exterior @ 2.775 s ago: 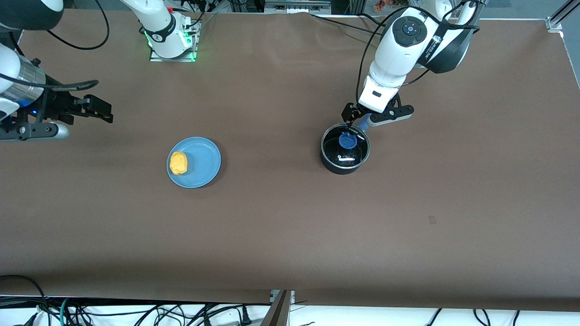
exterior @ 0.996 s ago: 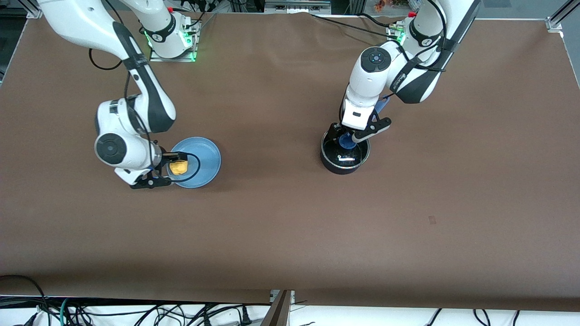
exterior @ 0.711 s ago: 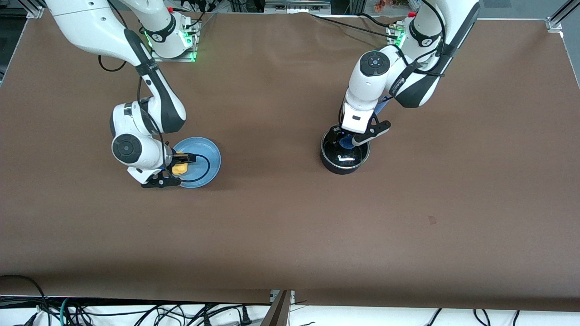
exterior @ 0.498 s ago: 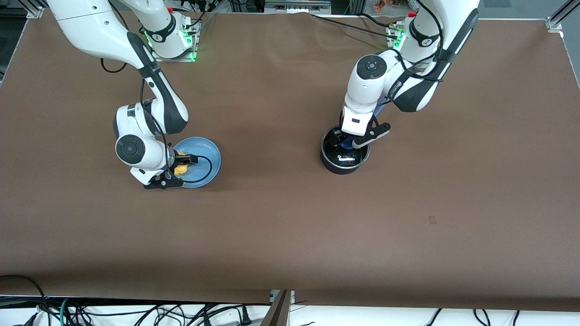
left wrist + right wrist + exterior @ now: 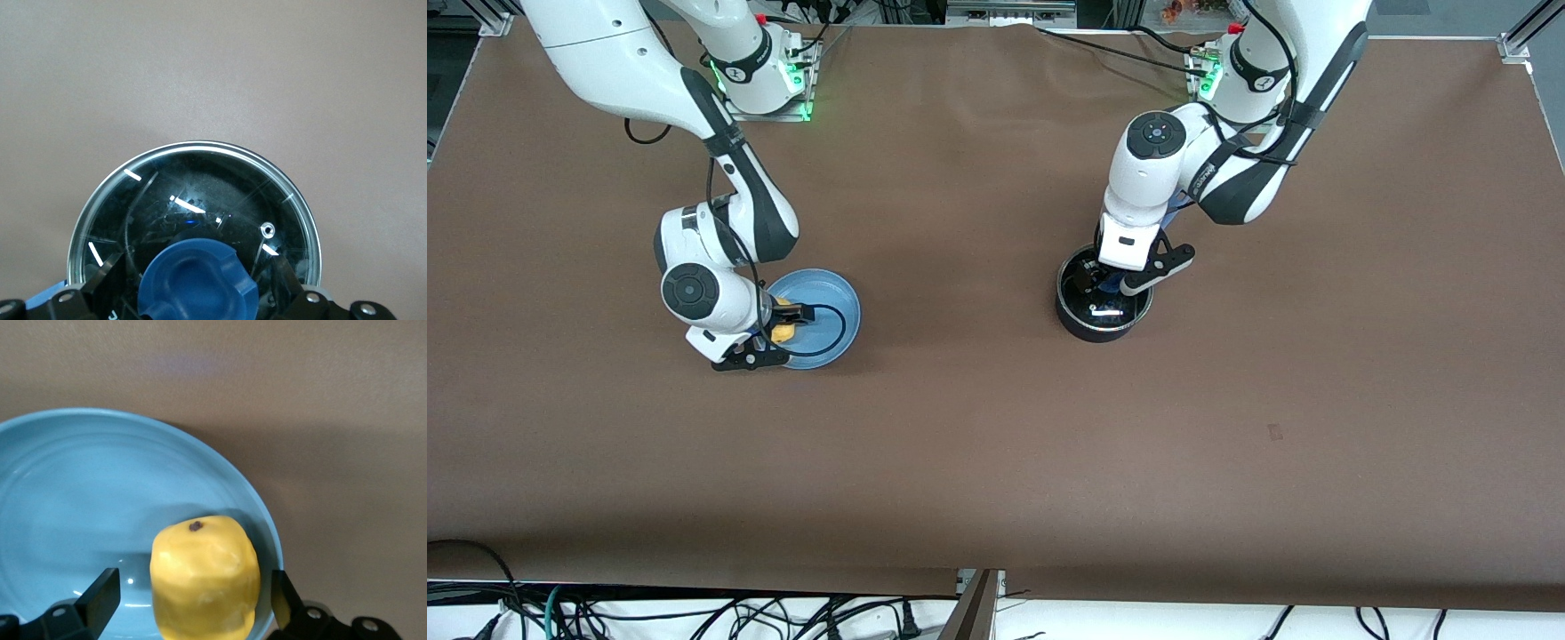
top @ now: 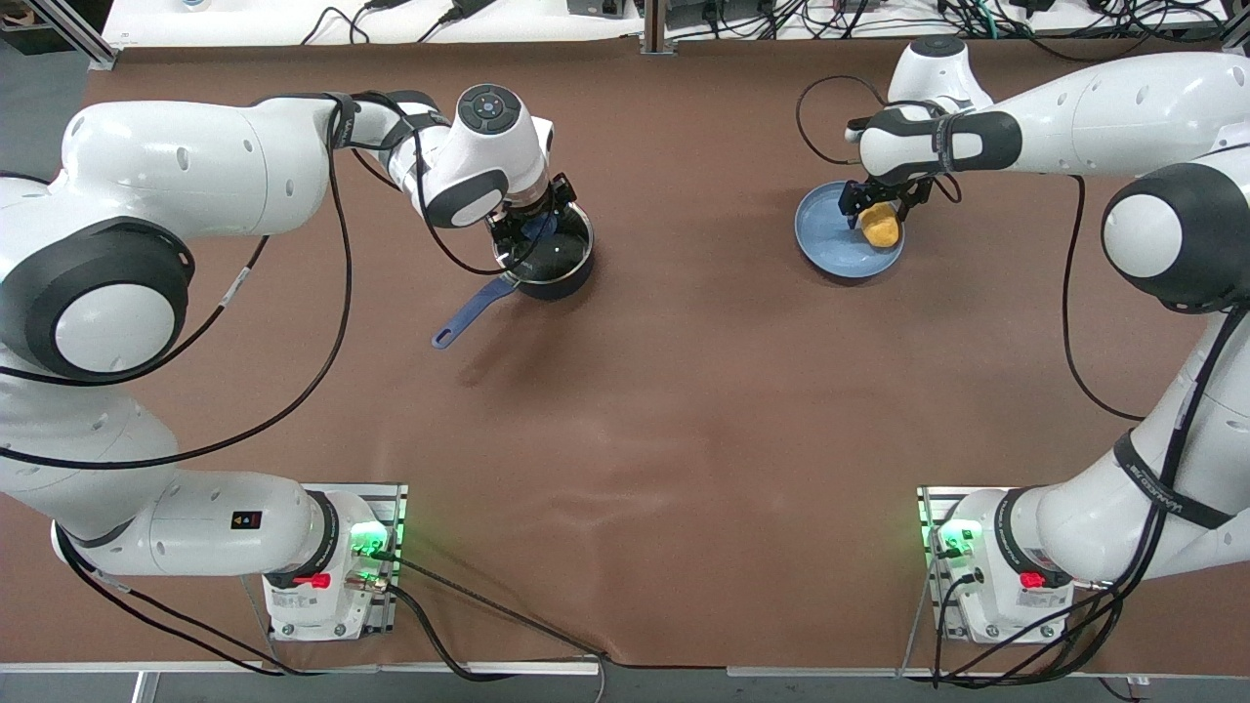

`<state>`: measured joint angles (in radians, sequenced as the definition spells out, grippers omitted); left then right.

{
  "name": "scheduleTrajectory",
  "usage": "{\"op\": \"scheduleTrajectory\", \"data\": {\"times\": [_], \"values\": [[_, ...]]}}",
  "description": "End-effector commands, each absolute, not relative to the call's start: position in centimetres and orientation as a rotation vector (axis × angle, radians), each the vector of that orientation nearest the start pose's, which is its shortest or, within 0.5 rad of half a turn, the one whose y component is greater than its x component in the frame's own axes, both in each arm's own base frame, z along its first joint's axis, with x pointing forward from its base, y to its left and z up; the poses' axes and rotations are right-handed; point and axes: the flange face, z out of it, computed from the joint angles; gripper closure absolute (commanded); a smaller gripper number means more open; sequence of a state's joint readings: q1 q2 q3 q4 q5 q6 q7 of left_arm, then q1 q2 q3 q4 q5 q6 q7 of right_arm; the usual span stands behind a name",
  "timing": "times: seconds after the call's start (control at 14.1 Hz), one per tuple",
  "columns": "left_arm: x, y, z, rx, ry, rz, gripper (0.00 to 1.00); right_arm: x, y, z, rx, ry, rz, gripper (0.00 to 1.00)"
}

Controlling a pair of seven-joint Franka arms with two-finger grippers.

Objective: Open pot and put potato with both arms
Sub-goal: 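Grasp the lid knob with the left gripper while the right grasps potato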

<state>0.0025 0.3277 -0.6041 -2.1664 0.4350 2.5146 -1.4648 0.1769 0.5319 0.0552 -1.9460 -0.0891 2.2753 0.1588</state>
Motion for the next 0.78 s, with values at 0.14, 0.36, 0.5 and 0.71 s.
{"op": "scheduleTrajectory", "data": {"times": [0.14,0.36,0.5,0.71], "values": [[47.44,-32.38,27.88,-3.050,-0.873,-0.230,0.11,57.94,13.22,19.20,-3.220,-0.263,0.276,0.07],[47.37,-32.51,28.19,-3.052,-0.873,-0.237,0.14,57.90,13.30,19.19,-3.219,-0.265,0.278,0.15],[47.38,-32.49,28.32,-3.052,-0.872,-0.238,0.17,57.98,13.31,19.28,-3.219,-0.265,0.278,0.22],[47.32,-32.54,28.38,-3.051,-0.870,-0.237,0.23,58.17,13.35,19.62,-3.221,-0.247,0.268,0.44]]}}
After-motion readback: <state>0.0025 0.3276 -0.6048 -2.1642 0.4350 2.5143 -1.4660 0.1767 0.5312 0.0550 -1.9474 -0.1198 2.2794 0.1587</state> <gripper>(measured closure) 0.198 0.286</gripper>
